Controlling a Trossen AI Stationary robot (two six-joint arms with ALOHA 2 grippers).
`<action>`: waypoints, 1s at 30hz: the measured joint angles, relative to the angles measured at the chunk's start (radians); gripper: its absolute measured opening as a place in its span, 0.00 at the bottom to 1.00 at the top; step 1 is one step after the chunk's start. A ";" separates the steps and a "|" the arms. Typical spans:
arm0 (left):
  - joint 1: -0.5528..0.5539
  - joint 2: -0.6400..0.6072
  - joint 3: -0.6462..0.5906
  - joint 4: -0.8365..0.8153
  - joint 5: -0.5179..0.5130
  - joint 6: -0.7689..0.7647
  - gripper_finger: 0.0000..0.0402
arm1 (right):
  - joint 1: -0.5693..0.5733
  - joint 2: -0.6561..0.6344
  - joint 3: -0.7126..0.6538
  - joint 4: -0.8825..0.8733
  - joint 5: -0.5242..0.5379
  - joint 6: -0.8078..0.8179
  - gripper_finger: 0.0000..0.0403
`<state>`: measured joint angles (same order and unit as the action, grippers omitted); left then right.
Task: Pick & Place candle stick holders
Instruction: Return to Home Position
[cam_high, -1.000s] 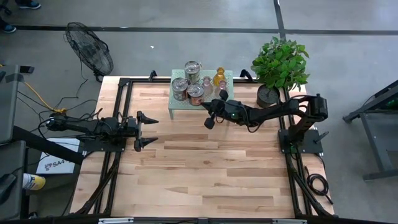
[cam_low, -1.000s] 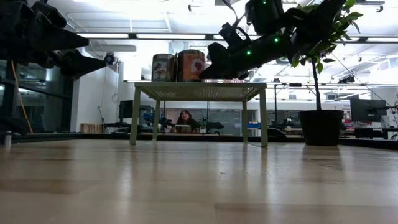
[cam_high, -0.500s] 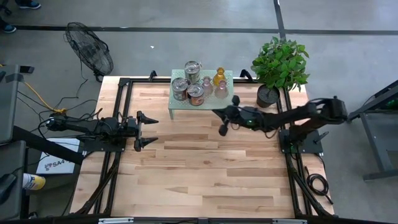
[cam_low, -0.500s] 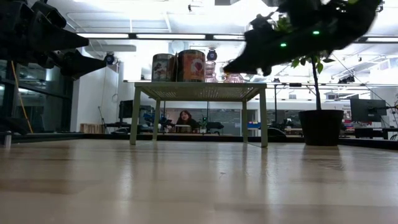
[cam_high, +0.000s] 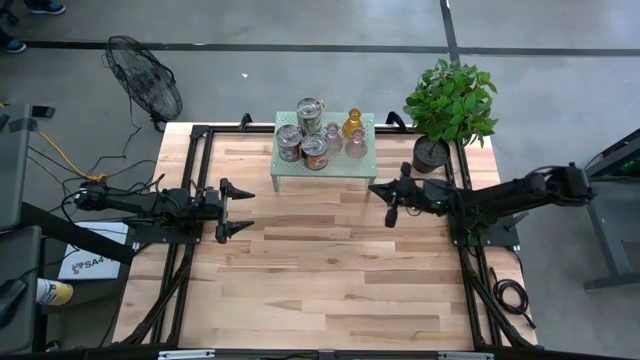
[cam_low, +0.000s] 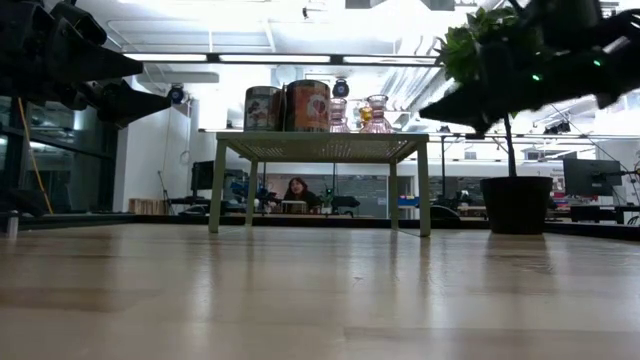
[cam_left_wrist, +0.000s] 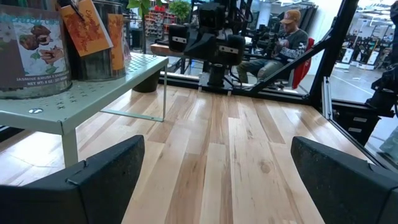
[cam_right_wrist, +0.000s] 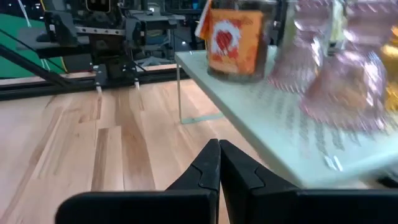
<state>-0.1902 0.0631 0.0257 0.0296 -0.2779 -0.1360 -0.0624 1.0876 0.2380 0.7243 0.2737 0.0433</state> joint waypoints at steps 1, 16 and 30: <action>0.000 0.000 0.000 0.000 0.000 0.000 0.99 | 0.000 -0.021 -0.023 0.000 0.000 0.010 0.00; 0.000 0.000 0.000 0.000 0.000 0.000 0.99 | 0.015 -0.221 -0.225 0.064 -0.134 0.088 0.00; 0.000 0.000 0.000 0.000 0.000 0.000 0.99 | 0.064 -0.406 -0.229 -0.079 -0.161 0.040 0.00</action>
<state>-0.1902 0.0631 0.0257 0.0296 -0.2779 -0.1360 0.0021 0.6814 0.0093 0.6453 0.1124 0.0835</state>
